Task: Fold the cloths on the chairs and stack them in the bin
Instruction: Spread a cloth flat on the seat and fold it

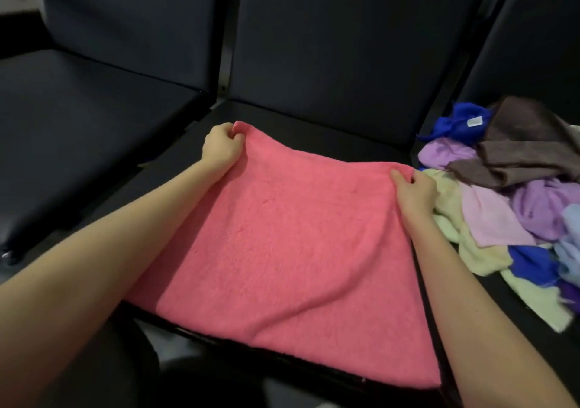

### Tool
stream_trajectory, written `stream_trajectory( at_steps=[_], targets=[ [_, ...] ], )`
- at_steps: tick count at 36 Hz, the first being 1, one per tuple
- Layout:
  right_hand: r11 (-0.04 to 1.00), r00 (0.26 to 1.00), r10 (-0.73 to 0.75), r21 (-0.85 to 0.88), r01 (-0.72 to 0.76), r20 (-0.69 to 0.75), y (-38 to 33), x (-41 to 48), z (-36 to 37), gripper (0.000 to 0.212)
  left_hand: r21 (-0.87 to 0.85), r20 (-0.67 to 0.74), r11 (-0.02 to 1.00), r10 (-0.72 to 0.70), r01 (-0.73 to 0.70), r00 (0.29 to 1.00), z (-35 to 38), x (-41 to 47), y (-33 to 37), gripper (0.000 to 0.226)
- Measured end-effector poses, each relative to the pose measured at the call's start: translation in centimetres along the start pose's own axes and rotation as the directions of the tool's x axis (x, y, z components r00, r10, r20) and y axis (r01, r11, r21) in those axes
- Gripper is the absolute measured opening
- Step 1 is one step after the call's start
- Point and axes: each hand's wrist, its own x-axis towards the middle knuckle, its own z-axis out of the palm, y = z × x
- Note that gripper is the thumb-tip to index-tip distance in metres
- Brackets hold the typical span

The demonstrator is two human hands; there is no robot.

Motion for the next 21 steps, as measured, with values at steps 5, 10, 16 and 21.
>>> stream_trajectory(
  at_steps=[5,10,16,21],
  targets=[
    [0.981,0.998,-0.044,-0.189,0.053,0.055,1.0,0.8,1.0,0.038,0.252,-0.073,0.967,0.062,-0.042,0.995,1.1,0.5,-0.7,0.024],
    [0.946,0.986,-0.131,-0.284,0.156,0.108,1.1,1.2,1.4,0.022,0.337,-0.078,0.942,0.028,0.0,0.997,1.4,1.5,-0.8,0.025],
    [0.942,0.979,-0.131,-0.287,0.173,0.158,1.2,1.4,1.1,0.023,0.391,-0.065,0.92,0.011,0.016,0.998,1.7,1.5,-0.7,0.031],
    [0.976,0.947,-0.104,-0.15,0.155,0.302,0.6,1.6,0.1,0.014,0.379,-0.076,0.921,0.132,-0.094,0.988,1.5,0.6,-1.2,0.025]
  ],
)
